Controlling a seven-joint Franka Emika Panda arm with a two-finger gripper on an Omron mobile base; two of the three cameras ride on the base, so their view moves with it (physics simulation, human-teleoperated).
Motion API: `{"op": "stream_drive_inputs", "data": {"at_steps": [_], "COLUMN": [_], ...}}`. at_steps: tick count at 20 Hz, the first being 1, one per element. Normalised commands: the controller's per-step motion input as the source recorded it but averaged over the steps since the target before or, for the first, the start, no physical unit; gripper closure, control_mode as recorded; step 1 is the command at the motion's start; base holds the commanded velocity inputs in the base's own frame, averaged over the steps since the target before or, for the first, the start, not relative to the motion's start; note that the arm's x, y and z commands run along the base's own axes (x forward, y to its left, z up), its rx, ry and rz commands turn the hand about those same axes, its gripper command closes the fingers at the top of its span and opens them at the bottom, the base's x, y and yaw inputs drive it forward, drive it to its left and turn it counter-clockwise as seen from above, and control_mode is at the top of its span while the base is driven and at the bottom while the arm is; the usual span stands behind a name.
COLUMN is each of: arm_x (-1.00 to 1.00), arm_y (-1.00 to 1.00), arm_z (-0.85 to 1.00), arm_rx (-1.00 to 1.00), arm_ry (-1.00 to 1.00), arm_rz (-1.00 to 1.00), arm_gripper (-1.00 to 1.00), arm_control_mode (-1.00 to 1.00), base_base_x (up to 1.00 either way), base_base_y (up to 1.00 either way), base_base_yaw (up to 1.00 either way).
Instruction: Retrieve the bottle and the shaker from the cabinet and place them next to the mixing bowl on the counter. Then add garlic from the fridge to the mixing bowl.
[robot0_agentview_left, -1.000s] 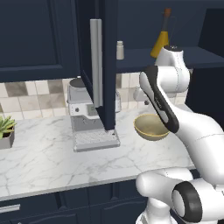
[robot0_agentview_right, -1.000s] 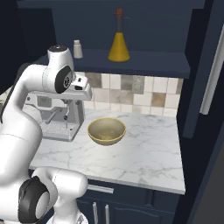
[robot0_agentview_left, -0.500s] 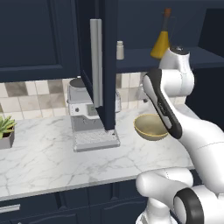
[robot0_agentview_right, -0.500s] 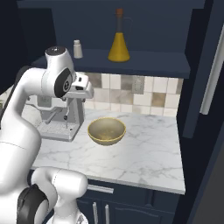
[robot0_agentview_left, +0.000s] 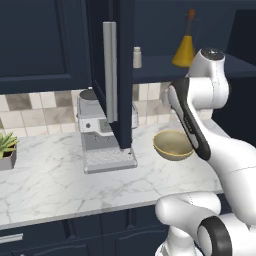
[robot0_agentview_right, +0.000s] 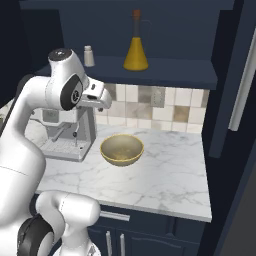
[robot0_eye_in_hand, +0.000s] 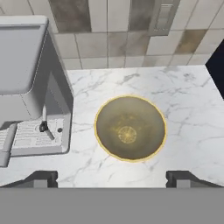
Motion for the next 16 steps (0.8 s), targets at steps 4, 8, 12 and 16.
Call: {"op": "stream_drive_inputs", "data": {"at_steps": [4,8,12,16], "arm_x": [0.00,0.01,0.12,0.26], "arm_y": [-0.24,-0.16,-0.01,0.00], "arm_z": [0.35,0.30,0.36,0.39], "arm_rx": [0.00,-0.01,-0.08,-0.12], "arm_ry": [-0.12,-0.14,-0.09,-0.09], "arm_rz": [-0.11,-0.14,-0.15,-0.10], "arm_gripper": [-1.00,-1.00,-1.00,-1.00], "arm_control_mode": [-1.00,-1.00,-1.00,-1.00], "base_base_x": [0.00,0.00,0.00,0.00], "base_base_y": [0.00,0.00,0.00,0.00], "base_base_yaw": [0.00,0.00,0.00,0.00]}}
